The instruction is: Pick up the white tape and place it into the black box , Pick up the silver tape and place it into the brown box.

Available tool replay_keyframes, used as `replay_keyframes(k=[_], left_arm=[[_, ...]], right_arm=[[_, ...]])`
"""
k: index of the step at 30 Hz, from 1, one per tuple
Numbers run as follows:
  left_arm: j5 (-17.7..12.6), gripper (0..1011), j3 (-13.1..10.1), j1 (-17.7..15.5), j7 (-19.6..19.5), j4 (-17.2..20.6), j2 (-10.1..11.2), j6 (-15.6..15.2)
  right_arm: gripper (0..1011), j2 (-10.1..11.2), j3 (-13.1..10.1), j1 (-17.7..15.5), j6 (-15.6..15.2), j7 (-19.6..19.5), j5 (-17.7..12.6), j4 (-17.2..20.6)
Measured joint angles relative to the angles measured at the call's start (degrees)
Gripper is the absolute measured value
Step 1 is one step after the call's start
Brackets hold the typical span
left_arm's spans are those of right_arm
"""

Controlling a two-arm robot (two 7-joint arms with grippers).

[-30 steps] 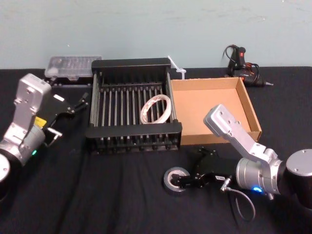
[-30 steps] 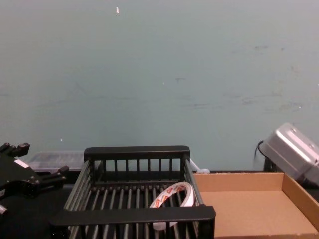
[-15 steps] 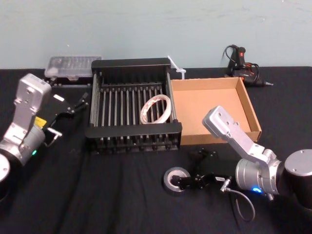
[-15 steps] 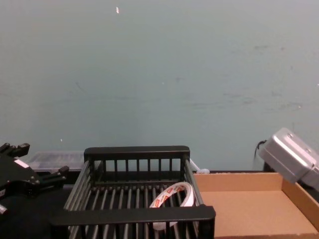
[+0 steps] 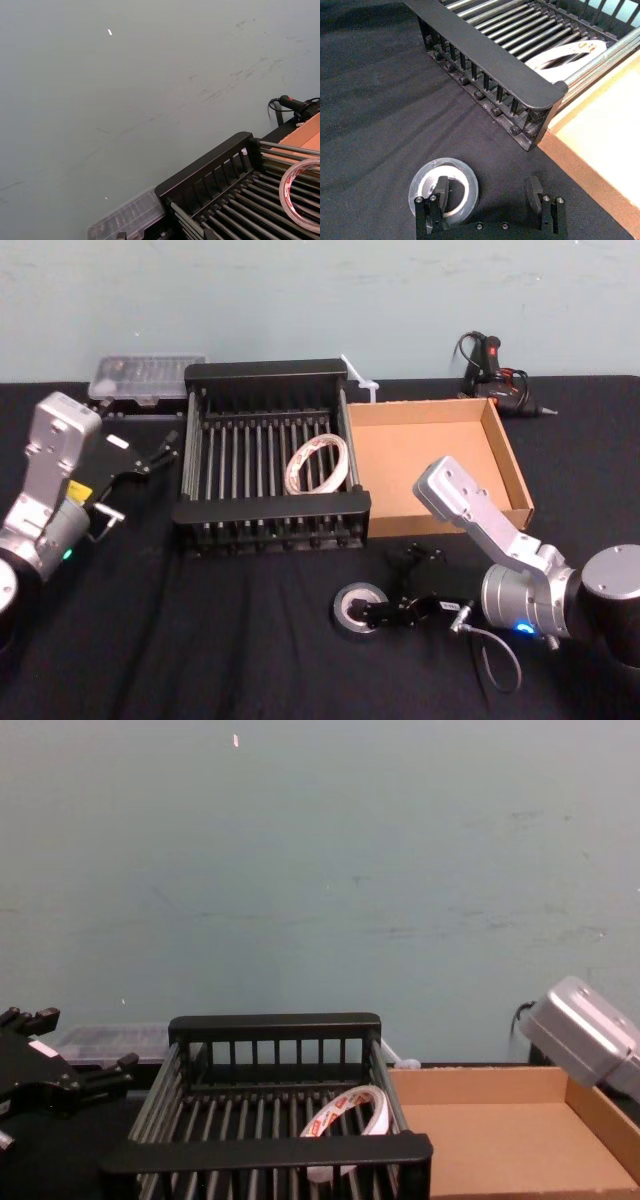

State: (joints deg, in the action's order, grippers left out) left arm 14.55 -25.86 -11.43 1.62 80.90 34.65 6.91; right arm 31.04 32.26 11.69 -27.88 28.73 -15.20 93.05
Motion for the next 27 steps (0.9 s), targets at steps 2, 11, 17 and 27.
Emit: replay_keyframes(k=[2, 11, 17, 27], left_arm=[[0.0, 1001, 0.0, 0.0, 0.0, 0.0, 0.0, 0.0], [0.0, 1001, 0.0, 0.0, 0.0, 0.0, 0.0, 0.0], [0.0, 1001, 0.0, 0.0, 0.0, 0.0, 0.0, 0.0], [0.0, 1001, 0.0, 0.0, 0.0, 0.0, 0.0, 0.0]], right_arm=[[1003, 0.0, 0.0, 0.0, 0.0, 0.0, 0.0, 0.0], [838, 0.0, 0.0, 0.0, 0.0, 0.0, 0.0, 0.0], [652, 0.0, 0.0, 0.0, 0.1, 0.0, 0.0, 0.1], [330, 0.0, 0.0, 0.0, 0.1, 0.0, 0.0, 0.1]])
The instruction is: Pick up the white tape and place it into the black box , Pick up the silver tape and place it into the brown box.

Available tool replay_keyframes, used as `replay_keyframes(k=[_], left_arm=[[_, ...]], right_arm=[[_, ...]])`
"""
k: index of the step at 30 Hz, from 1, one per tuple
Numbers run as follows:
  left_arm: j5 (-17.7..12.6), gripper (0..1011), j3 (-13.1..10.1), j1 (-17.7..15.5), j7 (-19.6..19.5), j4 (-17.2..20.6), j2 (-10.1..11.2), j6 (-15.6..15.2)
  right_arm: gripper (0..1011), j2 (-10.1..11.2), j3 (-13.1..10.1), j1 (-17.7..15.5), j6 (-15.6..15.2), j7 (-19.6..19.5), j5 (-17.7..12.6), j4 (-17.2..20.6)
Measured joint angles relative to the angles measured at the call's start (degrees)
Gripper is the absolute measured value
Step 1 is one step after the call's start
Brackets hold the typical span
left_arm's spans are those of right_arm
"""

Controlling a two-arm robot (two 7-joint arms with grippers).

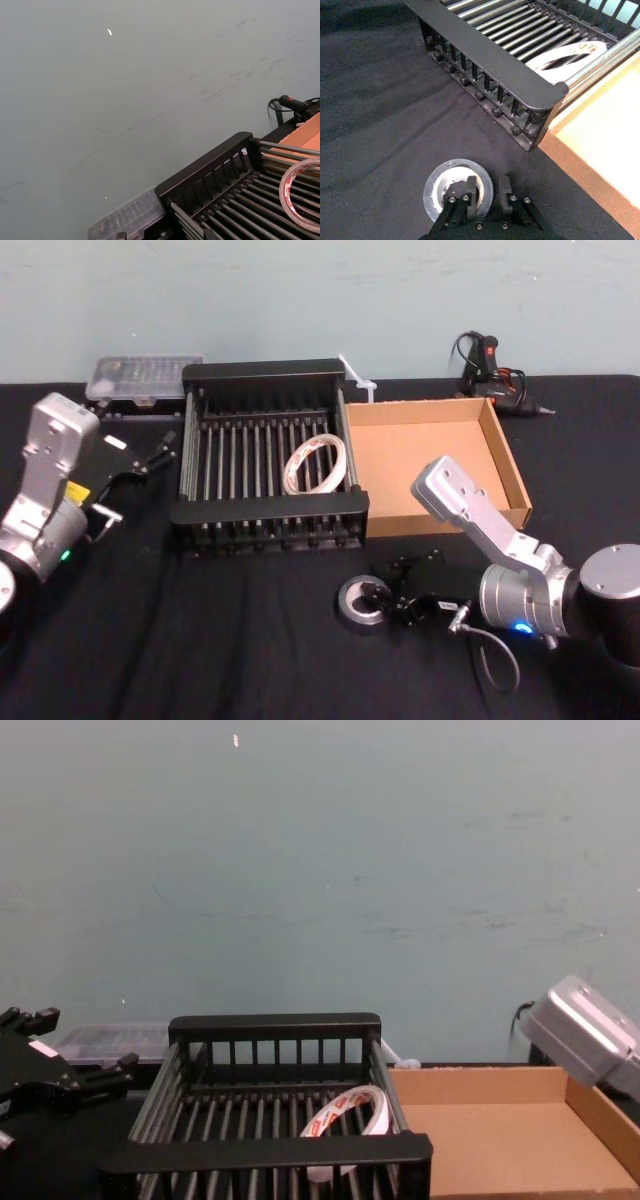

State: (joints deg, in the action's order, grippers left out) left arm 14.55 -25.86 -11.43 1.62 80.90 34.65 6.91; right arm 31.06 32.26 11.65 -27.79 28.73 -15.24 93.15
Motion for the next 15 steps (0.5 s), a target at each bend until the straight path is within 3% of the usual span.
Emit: replay_keyframes(k=[4, 15], left_arm=[[0.0, 1001, 0.0, 0.0, 0.0, 0.0, 0.0, 0.0], [0.0, 1001, 0.0, 0.0, 0.0, 0.0, 0.0, 0.0]], right_arm=[[177, 0.0, 0.0, 0.0, 0.0, 0.0, 0.0, 0.0], [160, 0.0, 0.0, 0.0, 0.0, 0.0, 0.0, 0.0]])
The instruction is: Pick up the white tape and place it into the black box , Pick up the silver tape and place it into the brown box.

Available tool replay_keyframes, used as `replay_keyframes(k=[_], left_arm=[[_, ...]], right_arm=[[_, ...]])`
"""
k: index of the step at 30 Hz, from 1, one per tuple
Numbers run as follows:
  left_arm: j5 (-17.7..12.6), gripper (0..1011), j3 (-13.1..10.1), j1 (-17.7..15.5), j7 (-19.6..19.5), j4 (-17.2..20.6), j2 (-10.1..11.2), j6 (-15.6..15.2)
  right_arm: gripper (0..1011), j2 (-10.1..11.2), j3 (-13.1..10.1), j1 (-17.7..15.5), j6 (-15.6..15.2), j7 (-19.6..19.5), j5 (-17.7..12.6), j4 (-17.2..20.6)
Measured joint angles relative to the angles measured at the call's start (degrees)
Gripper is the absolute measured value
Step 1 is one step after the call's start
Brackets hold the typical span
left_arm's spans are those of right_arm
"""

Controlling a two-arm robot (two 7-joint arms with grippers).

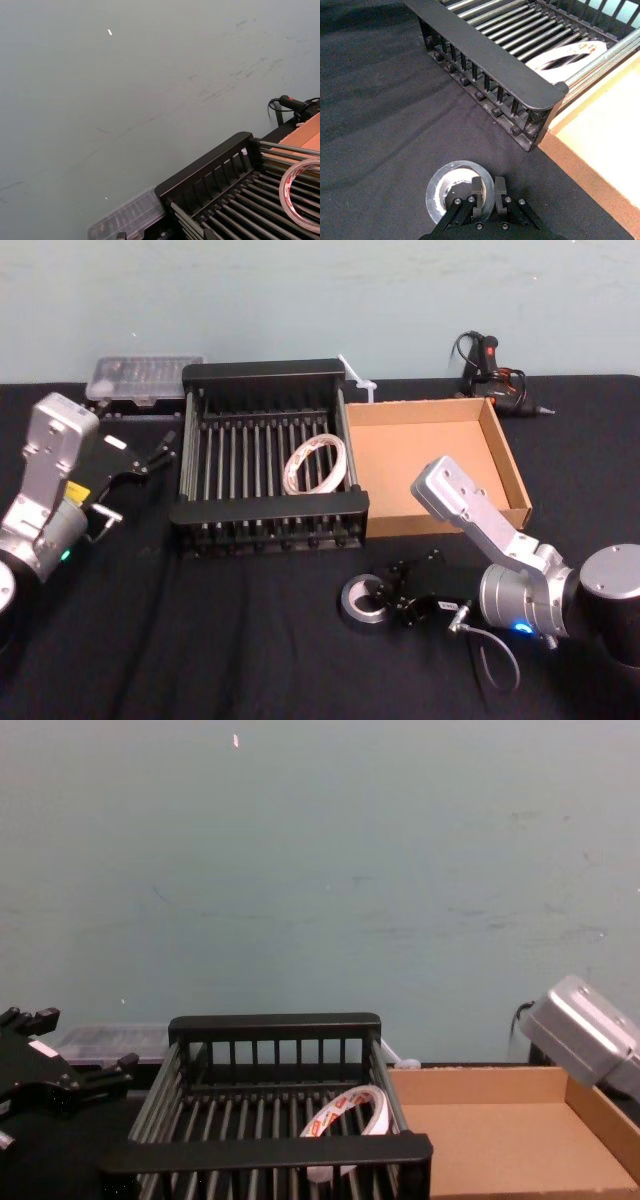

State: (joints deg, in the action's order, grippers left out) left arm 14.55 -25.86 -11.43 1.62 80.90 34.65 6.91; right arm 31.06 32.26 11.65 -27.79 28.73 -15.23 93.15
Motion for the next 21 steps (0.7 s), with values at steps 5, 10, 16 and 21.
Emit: replay_keyframes(k=[5, 10, 16, 21], left_arm=[[0.0, 1001, 0.0, 0.0, 0.0, 0.0, 0.0, 0.0], [0.0, 1001, 0.0, 0.0, 0.0, 0.0, 0.0, 0.0], [0.0, 1001, 0.0, 0.0, 0.0, 0.0, 0.0, 0.0], [0.0, 1001, 0.0, 0.0, 0.0, 0.0, 0.0, 0.0]], right_arm=[[160, 0.0, 0.0, 0.0, 0.0, 0.0, 0.0, 0.0], [160, 0.0, 0.0, 0.0, 0.0, 0.0, 0.0, 0.0], [160, 0.7, -0.8, -0.7, 0.6, 0.0, -0.4, 1.1], [159, 1.3, -1.9, -1.3, 0.5, -0.3, -1.0, 2.1]])
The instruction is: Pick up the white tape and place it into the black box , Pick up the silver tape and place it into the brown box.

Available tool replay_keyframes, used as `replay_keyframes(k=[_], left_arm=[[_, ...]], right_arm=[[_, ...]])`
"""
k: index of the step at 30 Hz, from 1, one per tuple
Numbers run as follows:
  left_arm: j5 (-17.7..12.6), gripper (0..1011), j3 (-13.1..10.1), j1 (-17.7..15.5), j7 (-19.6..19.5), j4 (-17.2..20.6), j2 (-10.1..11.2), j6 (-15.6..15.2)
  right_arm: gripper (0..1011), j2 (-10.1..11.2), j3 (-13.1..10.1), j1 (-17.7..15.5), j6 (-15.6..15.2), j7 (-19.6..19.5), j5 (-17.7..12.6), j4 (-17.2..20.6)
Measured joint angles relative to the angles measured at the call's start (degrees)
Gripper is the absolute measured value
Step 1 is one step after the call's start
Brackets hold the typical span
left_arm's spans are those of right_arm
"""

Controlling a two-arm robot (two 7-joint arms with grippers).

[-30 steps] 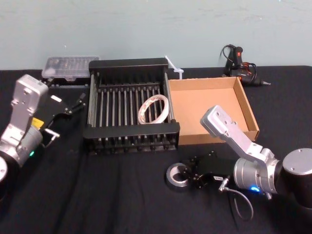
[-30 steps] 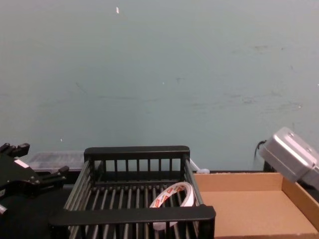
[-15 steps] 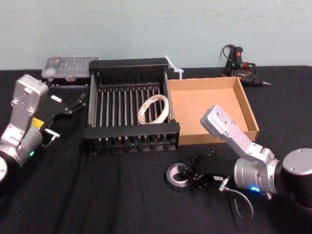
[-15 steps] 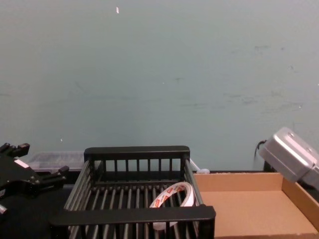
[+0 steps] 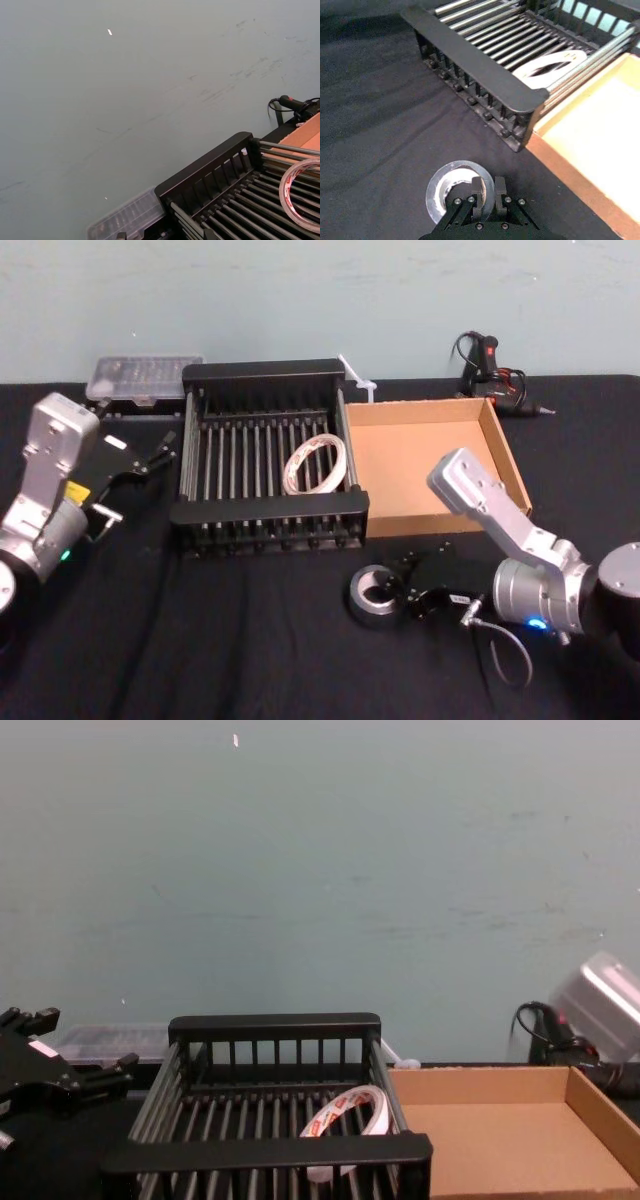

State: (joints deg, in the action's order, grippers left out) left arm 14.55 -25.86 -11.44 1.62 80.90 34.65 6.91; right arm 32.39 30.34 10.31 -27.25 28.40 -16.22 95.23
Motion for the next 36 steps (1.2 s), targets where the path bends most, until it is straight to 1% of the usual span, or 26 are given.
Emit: replay_keyframes(k=[6, 10, 16, 18, 22, 25, 31, 36], left_arm=[[0.0, 1001, 0.0, 0.0, 0.0, 0.0, 0.0, 0.0], [0.0, 1001, 0.0, 0.0, 0.0, 0.0, 0.0, 0.0], [0.0, 1001, 0.0, 0.0, 0.0, 0.0, 0.0, 0.0], [0.0, 1001, 0.0, 0.0, 0.0, 0.0, 0.0, 0.0], [0.0, 1001, 0.0, 0.0, 0.0, 0.0, 0.0, 0.0], [0.0, 1001, 0.0, 0.0, 0.0, 0.0, 0.0, 0.0], [0.0, 1001, 0.0, 0.0, 0.0, 0.0, 0.0, 0.0], [0.0, 1001, 0.0, 0.0, 0.0, 0.0, 0.0, 0.0]], right_arm=[[160, 0.5, -1.5, -0.6, 0.0, -1.0, -0.6, 0.9], [160, 0.6, -3.0, -0.9, -0.2, -2.1, -1.2, 1.4], [160, 0.2, -5.8, -0.8, -0.4, -4.5, -2.1, 1.6], [160, 0.0, -6.3, -0.7, -0.5, -4.9, -2.2, 1.4], [160, -0.8, -7.5, -0.1, -0.8, -6.0, -2.5, 0.5], [160, -1.8, -8.6, 0.7, -1.2, -7.4, -2.6, -0.5], [160, -3.3, -10.0, 2.1, -1.6, -9.1, -2.6, -2.3], [160, -5.0, -11.0, 3.7, -1.5, -10.4, -2.0, -4.5]])
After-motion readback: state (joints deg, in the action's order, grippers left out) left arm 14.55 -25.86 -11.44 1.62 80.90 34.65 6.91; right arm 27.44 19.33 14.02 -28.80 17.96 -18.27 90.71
